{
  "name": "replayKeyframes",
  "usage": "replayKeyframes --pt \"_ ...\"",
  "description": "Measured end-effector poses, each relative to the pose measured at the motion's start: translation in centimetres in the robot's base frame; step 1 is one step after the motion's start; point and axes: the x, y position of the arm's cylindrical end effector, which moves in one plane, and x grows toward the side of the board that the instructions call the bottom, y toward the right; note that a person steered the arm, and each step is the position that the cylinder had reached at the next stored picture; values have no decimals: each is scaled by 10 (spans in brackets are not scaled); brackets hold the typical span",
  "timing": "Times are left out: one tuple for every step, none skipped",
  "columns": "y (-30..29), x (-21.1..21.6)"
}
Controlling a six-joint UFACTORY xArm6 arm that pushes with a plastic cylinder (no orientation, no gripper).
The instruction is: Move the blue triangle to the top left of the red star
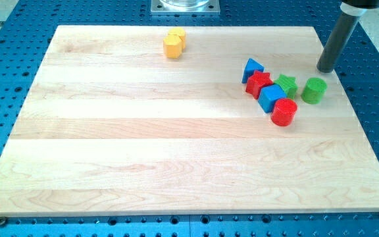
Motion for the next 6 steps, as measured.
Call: replayKeyframes --pt "0 0" --pt "-26 0" --pt "-75 0" --pt "-112 2" --pt "-160 5" --pt "-162 5"
